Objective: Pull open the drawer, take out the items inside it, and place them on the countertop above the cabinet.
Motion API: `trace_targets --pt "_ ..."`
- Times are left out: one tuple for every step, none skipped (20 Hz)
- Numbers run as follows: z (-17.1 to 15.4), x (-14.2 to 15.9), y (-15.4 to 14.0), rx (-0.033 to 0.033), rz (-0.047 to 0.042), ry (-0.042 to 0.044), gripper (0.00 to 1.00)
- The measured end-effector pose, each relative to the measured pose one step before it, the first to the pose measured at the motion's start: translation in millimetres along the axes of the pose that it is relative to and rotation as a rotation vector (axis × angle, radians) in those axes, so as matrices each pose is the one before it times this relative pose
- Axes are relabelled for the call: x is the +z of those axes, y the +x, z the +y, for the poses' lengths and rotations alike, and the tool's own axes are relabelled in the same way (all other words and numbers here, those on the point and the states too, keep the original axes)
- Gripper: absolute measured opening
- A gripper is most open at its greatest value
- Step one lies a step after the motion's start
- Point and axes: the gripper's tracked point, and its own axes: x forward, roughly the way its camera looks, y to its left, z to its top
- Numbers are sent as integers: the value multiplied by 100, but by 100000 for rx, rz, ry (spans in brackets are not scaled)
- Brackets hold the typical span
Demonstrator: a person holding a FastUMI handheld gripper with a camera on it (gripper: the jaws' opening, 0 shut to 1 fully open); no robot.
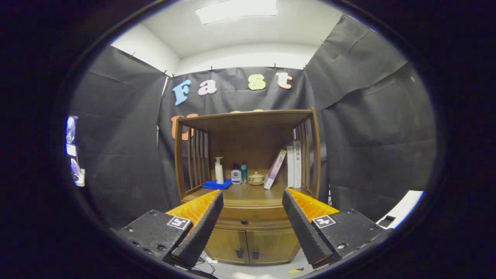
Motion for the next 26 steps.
trace_targets --pt "71 -202 31 -81 57 -276 99" --pt "-59 153 -7 -327 -400 191 99" --pt "-103 -78 51 -387 286 136 99" --pt "-11 -87 52 -164 279 206 99" --pt "58 -99 26 -77 186 119 99" --pt "7 28 12 -40 81 76 99" --pt "-96 -22 45 -431 -87 -45 99" --pt "-193 1 41 -711 86 -192 99" --pt "-129 -103 -4 -532 -69 -131 99" --pt "1 36 32 -121 -148 -107 99" --pt "202 -203 94 98 32 -67 99" --pt "79 -181 51 25 458 -56 99" --pt "26 -328 176 106 410 -81 99" --pt "128 -210 71 114 391 -189 99" --pt "67 -298 287 25 555 -249 99" --pt "135 -157 290 415 161 -155 99" --pt "399 -89 170 1233 -927 18 100" --pt "289 -98 246 774 -364 206 99" --pt "-70 -623 327 67 -13 684 99" --pt "45 -370 373 336 -251 983 99" --pt "202 -520 495 330 -12 1055 99" --pt "38 -702 532 -140 883 826 99" --pt "-2 -978 605 302 912 720 99" --pt "190 -866 604 799 298 733 99" --pt "13 -890 655 -19 335 628 99" --pt "-243 -967 734 -787 93 337 99"
